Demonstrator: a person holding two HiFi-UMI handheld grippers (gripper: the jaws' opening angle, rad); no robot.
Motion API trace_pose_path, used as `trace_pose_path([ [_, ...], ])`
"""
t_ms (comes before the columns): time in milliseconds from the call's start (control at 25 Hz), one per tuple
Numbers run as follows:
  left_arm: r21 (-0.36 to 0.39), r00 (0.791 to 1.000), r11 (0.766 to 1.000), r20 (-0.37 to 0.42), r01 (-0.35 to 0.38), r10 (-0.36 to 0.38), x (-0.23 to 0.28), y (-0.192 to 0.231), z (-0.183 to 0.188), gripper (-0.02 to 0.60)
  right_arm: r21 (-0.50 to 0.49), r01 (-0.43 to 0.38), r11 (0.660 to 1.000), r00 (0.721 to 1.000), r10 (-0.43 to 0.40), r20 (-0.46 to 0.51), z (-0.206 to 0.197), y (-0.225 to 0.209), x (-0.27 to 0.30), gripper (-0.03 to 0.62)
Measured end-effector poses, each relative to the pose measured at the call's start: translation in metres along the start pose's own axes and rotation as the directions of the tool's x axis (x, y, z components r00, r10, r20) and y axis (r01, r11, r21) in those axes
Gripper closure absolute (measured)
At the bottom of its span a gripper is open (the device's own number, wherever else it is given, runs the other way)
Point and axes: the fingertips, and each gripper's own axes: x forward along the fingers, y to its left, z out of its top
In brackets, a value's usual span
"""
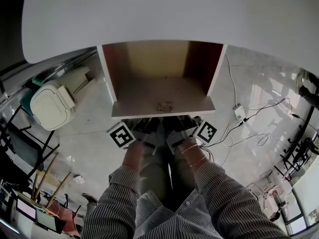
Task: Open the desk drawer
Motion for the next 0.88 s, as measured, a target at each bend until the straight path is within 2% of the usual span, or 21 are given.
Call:
trace_pose_path([
  [200, -0.009, 1.000, 1.000, 0.003, 0.012, -0.012, 0.002, -0.001, -0.001, 0.543, -0.010, -0.011, 1.000, 0.999, 0.010, -0.044, -0.009, 0.002, 0.001, 0.560],
  [360, 0.023, 0.998, 0.999, -0.060, 0.030, -0.029, -0.002, -0.001, -0.016, 0.543, -0.041, 0.021, 0.999, 0.993, -0.026, -0.113, -0.025, -0.002, -0.001, 0.559],
  [560, 0.025, 0.997, 1.000, -0.074, -0.004, 0.006, -0.015, 0.005, -0.025, 0.543, -0.028, 0.015, 1.000, 0.990, -0.019, -0.137, -0.035, 0.001, -0.011, 0.559],
  [880, 0.072, 0.996, 0.996, -0.078, -0.046, 0.052, -0.035, -0.017, -0.024, 0.543, -0.045, 0.019, 0.999, 0.980, -0.027, -0.195, -0.049, 0.021, -0.032, 0.559],
])
